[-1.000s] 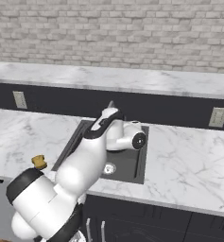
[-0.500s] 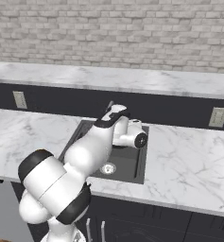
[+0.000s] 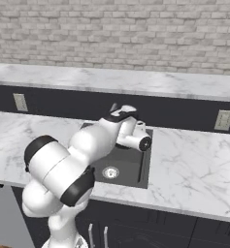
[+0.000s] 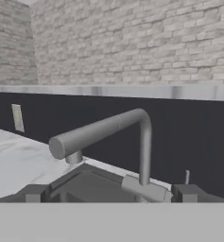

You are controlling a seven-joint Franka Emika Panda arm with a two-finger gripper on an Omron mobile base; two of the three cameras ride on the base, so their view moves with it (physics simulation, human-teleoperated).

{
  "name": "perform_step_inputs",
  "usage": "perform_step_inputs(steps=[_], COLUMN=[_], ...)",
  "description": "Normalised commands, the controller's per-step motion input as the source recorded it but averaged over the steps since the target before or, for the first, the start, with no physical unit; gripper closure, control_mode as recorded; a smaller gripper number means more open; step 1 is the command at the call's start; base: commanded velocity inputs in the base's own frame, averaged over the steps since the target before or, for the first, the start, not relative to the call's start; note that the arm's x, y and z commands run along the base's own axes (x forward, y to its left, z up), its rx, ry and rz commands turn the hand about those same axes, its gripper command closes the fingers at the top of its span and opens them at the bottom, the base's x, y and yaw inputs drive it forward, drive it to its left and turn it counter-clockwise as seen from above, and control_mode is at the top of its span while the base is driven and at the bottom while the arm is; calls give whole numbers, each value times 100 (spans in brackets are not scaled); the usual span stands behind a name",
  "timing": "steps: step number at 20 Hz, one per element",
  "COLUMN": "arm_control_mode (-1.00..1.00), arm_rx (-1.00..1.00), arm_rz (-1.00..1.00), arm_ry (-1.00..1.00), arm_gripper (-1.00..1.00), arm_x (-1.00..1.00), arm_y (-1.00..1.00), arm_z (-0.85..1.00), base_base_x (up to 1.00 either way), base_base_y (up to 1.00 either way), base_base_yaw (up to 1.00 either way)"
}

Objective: Soak the sponge with water for a few seconds and then drop it inside the sink.

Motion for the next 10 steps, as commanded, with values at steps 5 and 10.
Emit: perform_step_inputs(steps=[5,10], arm_control_mode=[-100,-100], arm_rx=[5,7], arm_rz=[0,0], arm_ry=[0,0], arm_gripper=[-100,-100], arm_x=[21,15], arm_y=[0,0], arm_z=[0,-5], base_base_x=[0,0], base_base_y=[0,0], base_base_yaw=[0,0])
